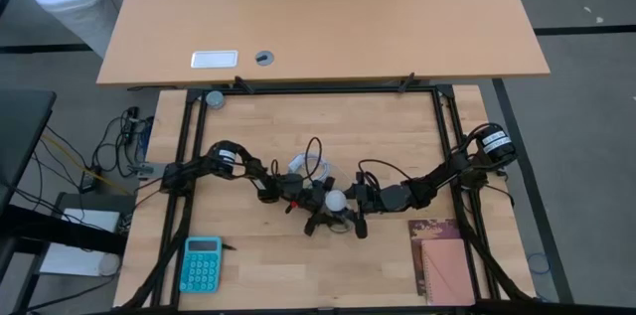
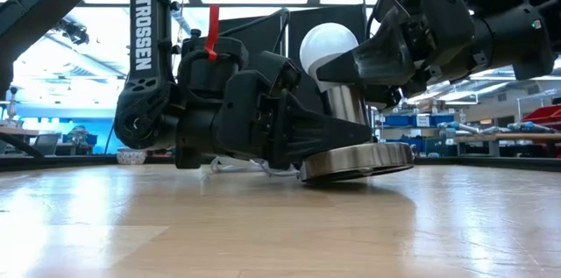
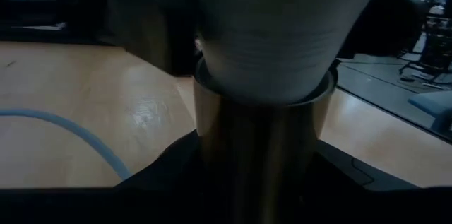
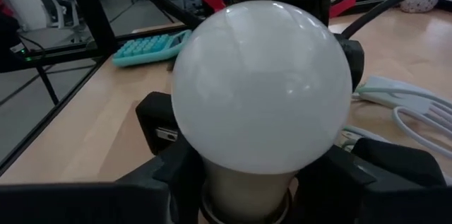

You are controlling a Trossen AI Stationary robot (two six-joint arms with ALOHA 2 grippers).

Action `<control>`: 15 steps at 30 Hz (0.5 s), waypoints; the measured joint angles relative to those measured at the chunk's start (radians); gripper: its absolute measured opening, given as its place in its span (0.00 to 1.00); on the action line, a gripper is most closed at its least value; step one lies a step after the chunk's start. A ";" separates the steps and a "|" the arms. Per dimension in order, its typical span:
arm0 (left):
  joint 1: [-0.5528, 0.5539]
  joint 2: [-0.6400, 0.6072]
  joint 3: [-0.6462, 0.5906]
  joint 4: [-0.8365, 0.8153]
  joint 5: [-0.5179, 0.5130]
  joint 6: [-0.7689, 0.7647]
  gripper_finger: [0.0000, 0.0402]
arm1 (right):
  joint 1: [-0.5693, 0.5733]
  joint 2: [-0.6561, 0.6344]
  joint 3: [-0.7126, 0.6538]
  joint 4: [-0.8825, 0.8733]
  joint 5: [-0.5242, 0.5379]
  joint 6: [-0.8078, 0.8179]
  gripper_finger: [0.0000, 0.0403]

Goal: Screw lightbulb
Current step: Insert the white lightbulb into the lamp socket

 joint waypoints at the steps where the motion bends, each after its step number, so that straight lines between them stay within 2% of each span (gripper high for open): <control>1: 0.000 0.000 0.000 0.000 -0.009 -0.004 0.49 | 0.000 0.000 0.000 0.000 0.002 0.001 0.49; 7: 0.000 0.000 0.000 0.000 -0.046 -0.015 0.49 | 0.011 0.001 0.000 -0.006 0.053 0.000 0.47; 15: -0.001 -0.001 0.000 0.000 -0.139 -0.028 0.49 | 0.041 0.001 0.000 -0.020 0.184 0.000 0.47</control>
